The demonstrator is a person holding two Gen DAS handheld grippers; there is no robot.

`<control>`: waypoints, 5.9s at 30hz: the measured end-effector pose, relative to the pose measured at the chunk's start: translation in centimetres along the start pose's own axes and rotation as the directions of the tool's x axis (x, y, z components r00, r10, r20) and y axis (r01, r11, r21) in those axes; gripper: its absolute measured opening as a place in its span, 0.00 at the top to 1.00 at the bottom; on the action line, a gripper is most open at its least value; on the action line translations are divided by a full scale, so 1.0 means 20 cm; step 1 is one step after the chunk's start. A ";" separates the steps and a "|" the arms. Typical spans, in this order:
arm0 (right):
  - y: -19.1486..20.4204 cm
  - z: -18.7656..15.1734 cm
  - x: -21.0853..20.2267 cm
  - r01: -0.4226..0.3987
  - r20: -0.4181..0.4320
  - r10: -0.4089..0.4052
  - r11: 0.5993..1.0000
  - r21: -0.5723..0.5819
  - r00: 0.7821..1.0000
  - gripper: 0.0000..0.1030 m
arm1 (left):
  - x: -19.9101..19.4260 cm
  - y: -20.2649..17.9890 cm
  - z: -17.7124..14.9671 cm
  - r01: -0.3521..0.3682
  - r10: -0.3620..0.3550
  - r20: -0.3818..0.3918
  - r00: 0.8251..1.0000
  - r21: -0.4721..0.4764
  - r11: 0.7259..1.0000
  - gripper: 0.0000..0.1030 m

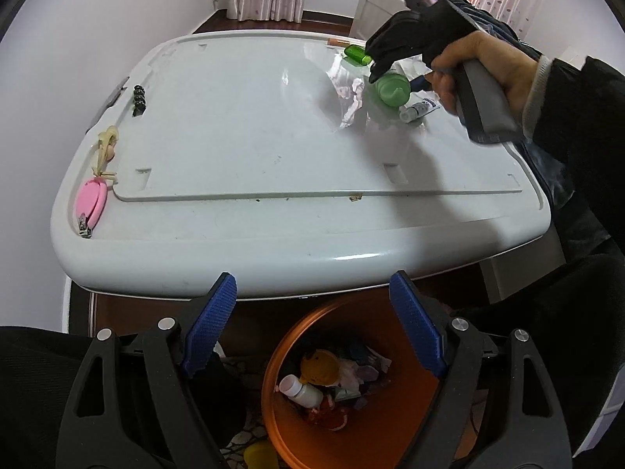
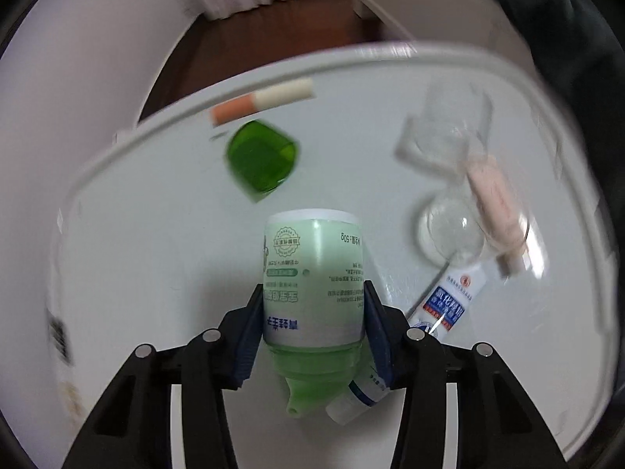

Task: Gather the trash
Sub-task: 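Grasp the green lotion bottle with the right gripper while the left grasps the white toothpaste tube, then lower the lotion bottle and toothpaste tube over the orange bucket and open both grippers, then grasp the clear glass with the right gripper while the left grasps the green cup, then carry the clear glass and green cup to the bucket and release both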

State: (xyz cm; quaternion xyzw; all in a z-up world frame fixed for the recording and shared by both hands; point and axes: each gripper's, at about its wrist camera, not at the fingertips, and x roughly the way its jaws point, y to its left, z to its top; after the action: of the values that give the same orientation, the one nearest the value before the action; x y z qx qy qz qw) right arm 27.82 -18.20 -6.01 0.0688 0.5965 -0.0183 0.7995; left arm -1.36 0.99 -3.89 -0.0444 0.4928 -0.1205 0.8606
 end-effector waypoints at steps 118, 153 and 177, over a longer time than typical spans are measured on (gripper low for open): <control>-0.47 0.07 -0.10 -0.007 0.260 0.051 0.986 -0.168 0.964 0.53 | 0.09 -0.17 0.36 -0.056 0.057 -0.008 0.998 0.063 0.996 0.24; -0.74 -0.29 -0.71 -0.302 0.368 0.283 0.953 -0.007 0.886 0.52 | 0.76 -0.31 1.20 -0.080 0.085 0.096 0.992 -0.049 0.996 0.54; -0.25 -1.45 -0.72 -0.229 0.144 0.284 0.922 -0.313 0.948 0.52 | -0.13 0.01 -0.22 -0.076 0.075 -0.057 0.996 -0.015 0.997 0.53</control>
State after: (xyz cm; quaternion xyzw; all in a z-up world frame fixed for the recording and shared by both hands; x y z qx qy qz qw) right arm -4.47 -20.18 -0.80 0.0258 0.5009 0.1688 0.8485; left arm -6.41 2.00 -4.08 -0.0296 0.5194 -0.0849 0.8498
